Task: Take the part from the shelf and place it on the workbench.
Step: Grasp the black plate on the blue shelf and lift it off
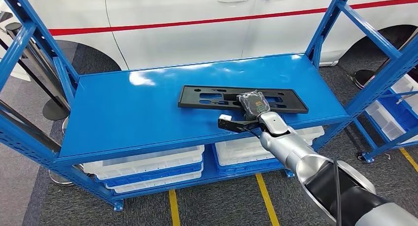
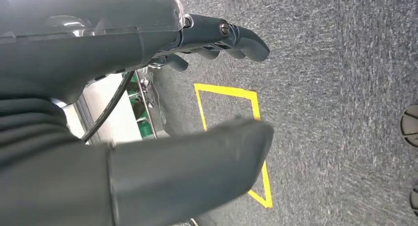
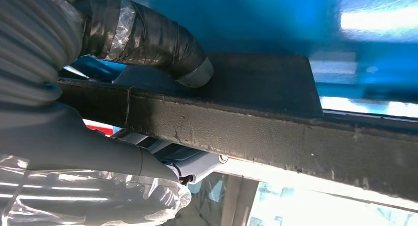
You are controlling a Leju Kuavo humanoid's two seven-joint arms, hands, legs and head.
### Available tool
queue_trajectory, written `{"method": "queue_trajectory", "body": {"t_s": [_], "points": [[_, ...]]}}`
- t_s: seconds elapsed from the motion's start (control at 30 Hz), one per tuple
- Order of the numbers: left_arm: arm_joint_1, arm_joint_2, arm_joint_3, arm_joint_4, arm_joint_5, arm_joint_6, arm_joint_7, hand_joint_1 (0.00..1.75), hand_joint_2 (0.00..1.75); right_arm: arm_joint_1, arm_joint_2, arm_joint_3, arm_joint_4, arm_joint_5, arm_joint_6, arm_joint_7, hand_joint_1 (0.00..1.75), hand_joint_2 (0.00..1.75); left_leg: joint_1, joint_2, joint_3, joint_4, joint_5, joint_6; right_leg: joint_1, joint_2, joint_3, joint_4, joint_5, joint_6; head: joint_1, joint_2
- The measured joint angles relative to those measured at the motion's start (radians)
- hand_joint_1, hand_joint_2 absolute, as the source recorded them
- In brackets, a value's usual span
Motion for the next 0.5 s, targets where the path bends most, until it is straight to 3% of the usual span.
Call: {"method": "queue_trajectory", "body": {"t_s": [0.17, 0.37, 0.43, 0.5], "points": [[0.001, 0.0, 0.005, 0.0, 0.002, 0.003, 0.006, 0.0, 1.75, 0.035, -0.016, 0.0, -0.064, 0.014, -0.127, -0.032, 1.75, 1.75, 0.0, 0.0, 0.0, 0.0, 0.0, 0.0, 0.0, 0.0, 0.0, 0.0, 0.0, 0.0, 0.0, 0.0], [0.005, 0.002, 0.006, 0.0, 0.004, 0.012, 0.025, 0.0, 1.75, 0.109, -0.083, -0.022, -0.331, 0.019, -0.197, -0.071, 1.75, 1.75, -0.007, -0.001, -0.004, 0.006, -0.003, 0.004, -0.007, -0.002, -0.001, -0.004, 0.001, 0.008, 0.0, 0.0], [0.005, 0.005, 0.006, 0.0, 0.004, 0.012, 0.027, 0.0, 1.75, 0.134, -0.101, -0.042, -0.424, 0.046, -0.215, -0.069, 1.75, 1.75, -0.009, -0.002, -0.005, 0.006, -0.001, 0.009, -0.01, -0.002, -0.001, -0.006, 0.004, 0.014, 0.0, 0.0], [0.004, 0.007, 0.006, 0.0, 0.003, 0.012, 0.028, 0.0, 1.75, 0.155, -0.118, -0.062, -0.501, 0.072, -0.227, -0.067, 1.75, 1.75, -0.006, 0.0, -0.001, -0.007, 0.011, 0.021, -0.01, -0.002, -0.001, -0.004, 0.0, 0.02, 0.0, 0.0]]}}
